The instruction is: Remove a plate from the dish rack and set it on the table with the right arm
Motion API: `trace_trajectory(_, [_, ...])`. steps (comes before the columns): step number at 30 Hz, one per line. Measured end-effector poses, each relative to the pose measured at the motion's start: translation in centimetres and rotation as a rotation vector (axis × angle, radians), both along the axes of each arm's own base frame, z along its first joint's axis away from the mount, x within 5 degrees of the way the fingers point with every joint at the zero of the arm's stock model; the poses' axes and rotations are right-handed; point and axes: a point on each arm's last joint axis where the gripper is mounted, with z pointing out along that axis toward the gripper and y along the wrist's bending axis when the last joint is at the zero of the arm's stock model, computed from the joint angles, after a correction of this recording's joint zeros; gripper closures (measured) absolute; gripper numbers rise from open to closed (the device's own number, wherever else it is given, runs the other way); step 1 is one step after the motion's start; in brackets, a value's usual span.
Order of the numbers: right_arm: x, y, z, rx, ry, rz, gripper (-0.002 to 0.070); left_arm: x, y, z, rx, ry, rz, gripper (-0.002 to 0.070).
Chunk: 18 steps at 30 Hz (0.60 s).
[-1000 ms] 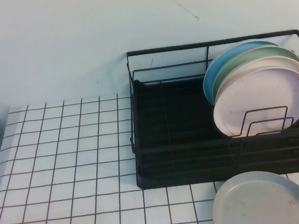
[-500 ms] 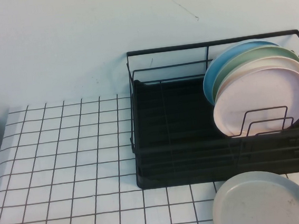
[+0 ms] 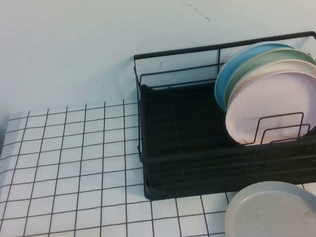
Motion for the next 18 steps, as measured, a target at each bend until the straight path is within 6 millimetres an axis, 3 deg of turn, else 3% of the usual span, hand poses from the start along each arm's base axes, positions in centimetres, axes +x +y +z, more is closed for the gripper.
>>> trace_trajectory(5, [0.3,0.0,1.1,-0.007,-0.137,0.001,0.0680,0.0,0.0,0.0,0.000,0.000,0.000,0.0678])
trace_trajectory(18, [-0.4,0.1,6.6,-0.017,-0.756,0.008,0.0680,0.0,0.0,0.0,0.003,0.000,-0.001,0.0678])
